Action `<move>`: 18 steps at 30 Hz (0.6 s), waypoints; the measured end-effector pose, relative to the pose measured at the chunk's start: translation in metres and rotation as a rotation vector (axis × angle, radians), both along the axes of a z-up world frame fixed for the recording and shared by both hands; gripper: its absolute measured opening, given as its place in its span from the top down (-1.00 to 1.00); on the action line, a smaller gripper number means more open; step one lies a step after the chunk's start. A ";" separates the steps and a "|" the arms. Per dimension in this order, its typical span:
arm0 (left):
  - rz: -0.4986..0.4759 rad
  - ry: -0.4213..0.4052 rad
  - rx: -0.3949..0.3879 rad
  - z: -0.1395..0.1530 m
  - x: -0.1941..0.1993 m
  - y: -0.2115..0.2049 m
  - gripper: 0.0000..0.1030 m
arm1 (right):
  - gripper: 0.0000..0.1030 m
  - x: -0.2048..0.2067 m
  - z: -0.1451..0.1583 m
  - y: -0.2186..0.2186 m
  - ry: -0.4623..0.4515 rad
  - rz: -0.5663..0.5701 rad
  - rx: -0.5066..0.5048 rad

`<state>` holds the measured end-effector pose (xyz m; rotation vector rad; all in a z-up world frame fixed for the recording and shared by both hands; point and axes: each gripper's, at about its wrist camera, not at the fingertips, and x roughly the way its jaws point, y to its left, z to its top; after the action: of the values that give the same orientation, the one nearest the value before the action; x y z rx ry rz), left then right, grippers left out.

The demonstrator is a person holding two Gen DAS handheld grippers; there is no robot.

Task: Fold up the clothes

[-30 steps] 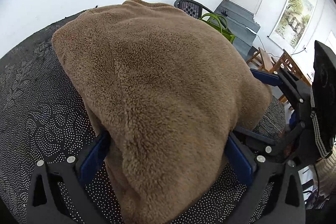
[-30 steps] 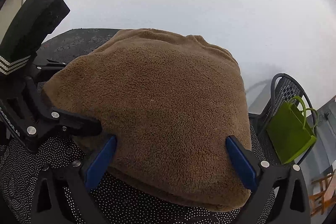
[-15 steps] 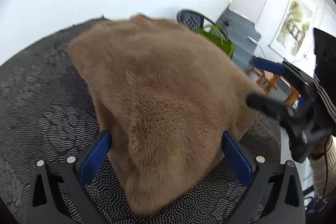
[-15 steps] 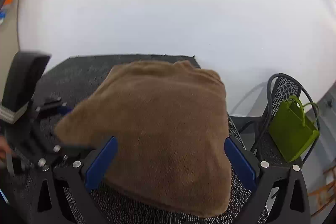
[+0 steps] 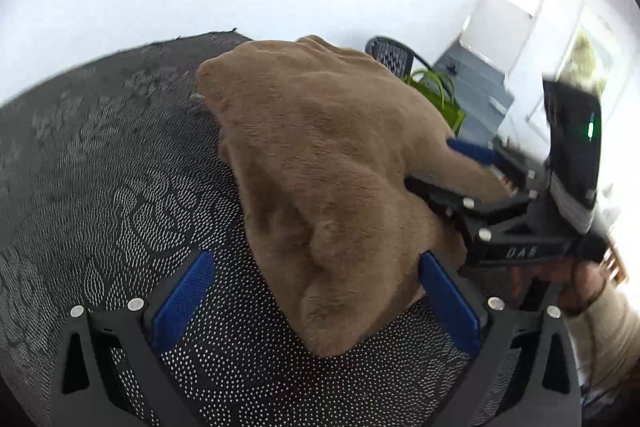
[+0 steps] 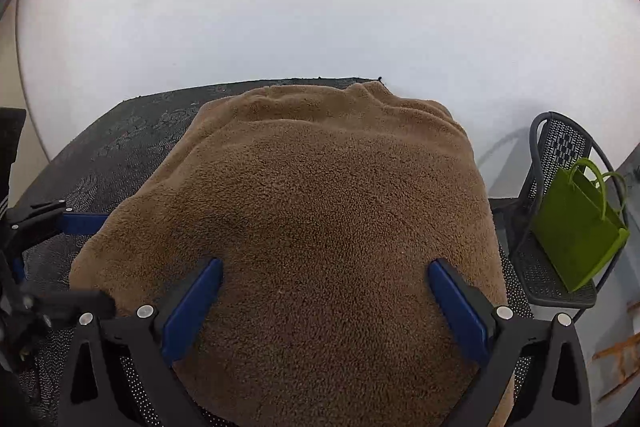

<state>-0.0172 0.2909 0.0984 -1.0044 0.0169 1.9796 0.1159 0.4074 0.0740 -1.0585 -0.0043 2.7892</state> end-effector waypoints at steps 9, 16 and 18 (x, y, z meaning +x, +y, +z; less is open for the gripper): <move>0.088 -0.094 0.065 -0.008 -0.018 -0.023 -1.00 | -1.00 -0.021 0.058 -0.023 0.104 0.034 -0.022; 0.092 -0.030 -0.005 -0.010 -0.011 -0.019 -1.00 | -1.00 -0.063 0.002 -0.038 -0.073 0.039 -0.003; 0.087 -0.050 -0.005 -0.014 -0.014 -0.018 -1.00 | -1.00 -0.059 0.000 -0.039 -0.052 0.036 0.010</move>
<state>-0.0314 0.2729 0.0841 -1.0737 -0.0496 2.0331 0.0569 0.3687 0.0744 -1.1393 -0.0446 2.7896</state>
